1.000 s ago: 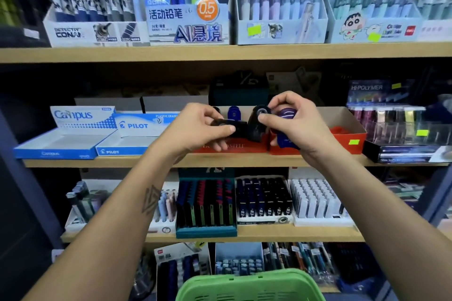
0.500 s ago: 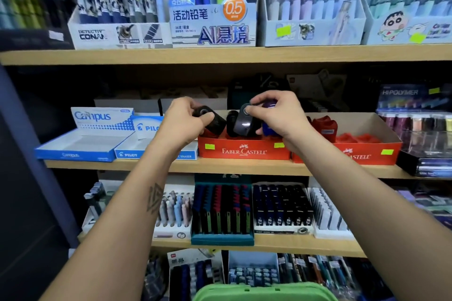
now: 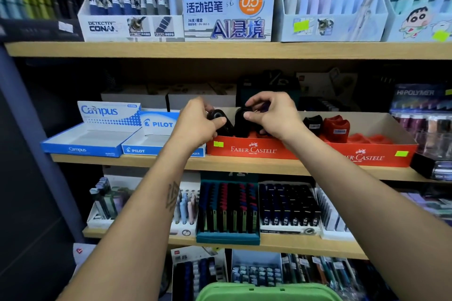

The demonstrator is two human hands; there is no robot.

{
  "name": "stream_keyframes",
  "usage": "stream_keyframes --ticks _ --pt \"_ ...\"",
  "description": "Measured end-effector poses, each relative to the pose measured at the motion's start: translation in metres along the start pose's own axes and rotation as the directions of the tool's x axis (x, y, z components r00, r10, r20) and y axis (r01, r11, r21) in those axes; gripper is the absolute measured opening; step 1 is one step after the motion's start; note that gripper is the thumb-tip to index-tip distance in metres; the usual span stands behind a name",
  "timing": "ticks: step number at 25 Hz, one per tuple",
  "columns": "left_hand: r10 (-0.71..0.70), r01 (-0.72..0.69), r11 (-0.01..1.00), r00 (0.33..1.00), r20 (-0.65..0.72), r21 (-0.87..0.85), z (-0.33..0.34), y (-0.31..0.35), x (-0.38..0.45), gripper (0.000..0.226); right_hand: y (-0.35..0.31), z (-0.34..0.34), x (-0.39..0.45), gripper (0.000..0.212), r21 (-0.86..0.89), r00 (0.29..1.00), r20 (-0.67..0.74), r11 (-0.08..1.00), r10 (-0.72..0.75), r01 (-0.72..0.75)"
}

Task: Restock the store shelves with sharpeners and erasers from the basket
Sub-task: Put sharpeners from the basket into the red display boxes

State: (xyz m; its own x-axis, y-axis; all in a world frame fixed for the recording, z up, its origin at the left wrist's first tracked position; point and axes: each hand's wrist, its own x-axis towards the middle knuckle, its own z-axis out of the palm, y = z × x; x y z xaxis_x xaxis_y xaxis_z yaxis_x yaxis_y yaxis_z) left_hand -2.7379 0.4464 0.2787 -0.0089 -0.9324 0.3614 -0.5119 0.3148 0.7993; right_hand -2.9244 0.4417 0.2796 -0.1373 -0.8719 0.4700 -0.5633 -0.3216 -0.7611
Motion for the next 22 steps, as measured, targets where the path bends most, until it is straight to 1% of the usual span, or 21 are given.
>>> stream_keyframes --ticks 2,4,7,10,13,14,15,16,17,18,20,21,22 --pt "0.013 -0.013 1.0 1.0 -0.004 -0.015 0.0 0.0 0.0 0.029 0.001 -0.002 0.004 0.019 -0.096 1.0 -0.016 0.995 -0.027 0.025" --pt "0.027 -0.027 1.0 1.0 -0.008 -0.011 -0.001 0.001 -0.002 0.032 -0.001 -0.004 0.004 0.018 -0.157 0.999 -0.009 0.987 -0.048 0.046" --pt "0.041 -0.041 0.999 0.999 -0.013 0.002 0.0 0.003 -0.005 0.037 -0.002 -0.004 0.002 0.017 -0.275 0.994 0.054 0.956 -0.092 0.103" --pt "0.041 -0.041 0.999 0.999 -0.007 -0.022 0.003 0.003 -0.004 0.036 -0.003 -0.001 -0.004 0.02 -0.369 0.982 0.091 0.91 -0.166 0.188" --pt "0.109 -0.108 0.993 0.994 0.014 -0.042 0.007 0.0 -0.002 0.038 -0.007 -0.006 -0.002 0.026 -0.425 0.971 0.174 0.877 -0.165 0.226" --pt "0.131 -0.13 0.99 0.991 0.024 -0.054 0.009 0.0 -0.001 0.04 -0.009 -0.008 -0.002 0.029 -0.395 0.969 0.184 0.891 -0.163 0.225" --pt "0.145 -0.142 0.987 0.989 0.034 -0.069 0.011 0.001 -0.001 0.042 -0.012 -0.01 -0.002 0.033 -0.305 0.97 0.177 0.928 -0.168 0.216" --pt "0.153 -0.149 0.985 0.987 0.041 -0.085 0.013 0.003 -0.002 0.044 -0.016 -0.012 -0.004 0.035 -0.18 0.969 0.174 0.961 -0.178 0.209" --pt "0.168 -0.163 0.981 0.985 0.045 -0.101 0.014 0.005 -0.003 0.044 -0.019 -0.013 -0.007 0.036 -0.097 0.964 0.182 0.972 -0.192 0.212" --pt "0.187 -0.18 0.977 0.981 0.05 -0.113 0.016 0.006 -0.003 0.045 -0.021 -0.012 -0.009 0.034 -0.082 0.959 0.189 0.97 -0.209 0.228" --pt "0.192 -0.183 0.977 0.978 0.078 -0.106 0.018 0.006 -0.002 0.047 -0.016 -0.011 -0.011 0.028 -0.123 0.966 0.157 0.966 -0.206 0.226" --pt "0.18 -0.174 0.982 0.98 0.091 -0.07 0.018 0.005 0.0 0.045 -0.013 -0.012 -0.01 0.025 -0.132 0.975 0.128 0.971 -0.182 0.198" --pt "0.167 -0.168 0.986 0.98 0.107 0.005 0.017 0.003 0.002 0.039 -0.01 -0.013 -0.009 0.022 -0.122 0.984 0.107 0.98 -0.145 0.157"
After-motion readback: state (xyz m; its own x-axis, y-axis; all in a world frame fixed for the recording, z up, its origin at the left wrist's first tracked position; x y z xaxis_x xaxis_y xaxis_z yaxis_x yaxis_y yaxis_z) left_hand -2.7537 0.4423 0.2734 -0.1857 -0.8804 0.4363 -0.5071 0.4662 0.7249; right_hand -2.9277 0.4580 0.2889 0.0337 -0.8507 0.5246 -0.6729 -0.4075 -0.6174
